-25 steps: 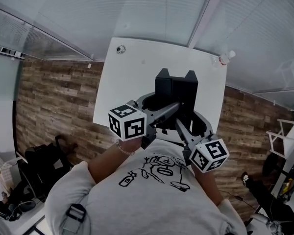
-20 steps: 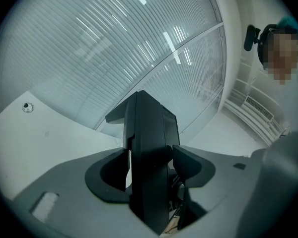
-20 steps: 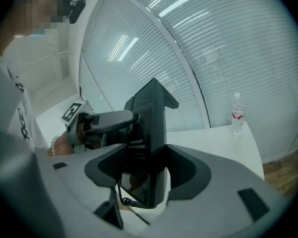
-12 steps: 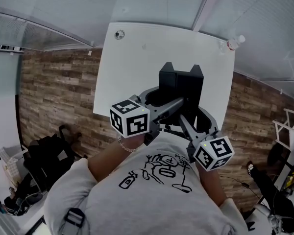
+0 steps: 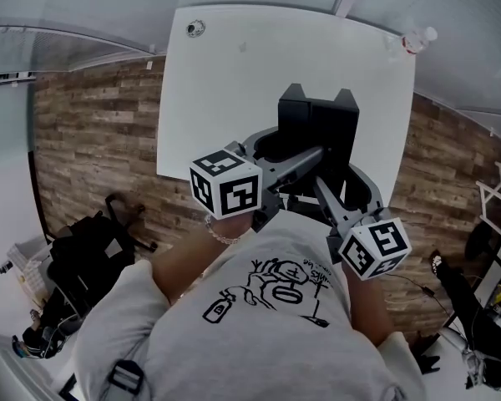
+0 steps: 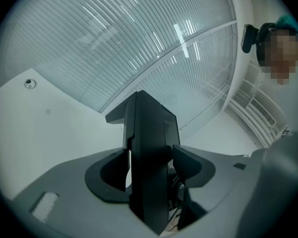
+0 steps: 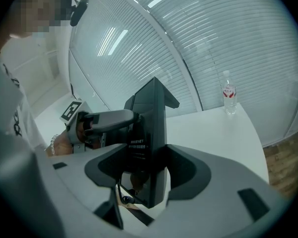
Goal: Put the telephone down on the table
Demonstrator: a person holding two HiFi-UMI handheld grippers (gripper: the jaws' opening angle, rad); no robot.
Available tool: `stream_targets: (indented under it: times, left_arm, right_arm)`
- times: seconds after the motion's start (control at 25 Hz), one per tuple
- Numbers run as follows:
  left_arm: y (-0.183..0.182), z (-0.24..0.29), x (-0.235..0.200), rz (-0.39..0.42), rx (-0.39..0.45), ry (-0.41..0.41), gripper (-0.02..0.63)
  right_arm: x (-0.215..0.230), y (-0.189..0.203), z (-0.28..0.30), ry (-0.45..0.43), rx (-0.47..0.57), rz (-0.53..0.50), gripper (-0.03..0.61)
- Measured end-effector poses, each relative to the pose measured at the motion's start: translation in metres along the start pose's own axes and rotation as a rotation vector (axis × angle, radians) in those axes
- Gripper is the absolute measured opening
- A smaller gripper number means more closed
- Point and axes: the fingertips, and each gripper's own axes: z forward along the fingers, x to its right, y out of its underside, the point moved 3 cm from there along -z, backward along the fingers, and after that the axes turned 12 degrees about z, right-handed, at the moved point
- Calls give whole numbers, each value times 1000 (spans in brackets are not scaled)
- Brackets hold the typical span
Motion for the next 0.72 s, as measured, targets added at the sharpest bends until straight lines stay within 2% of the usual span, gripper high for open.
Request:
stream_targets:
  times: [0.72]
  left_arm:
    - [31, 34, -43, -16, -47, 12, 268]
  right_arm:
    - [45, 21, 33, 38, -22, 50, 238]
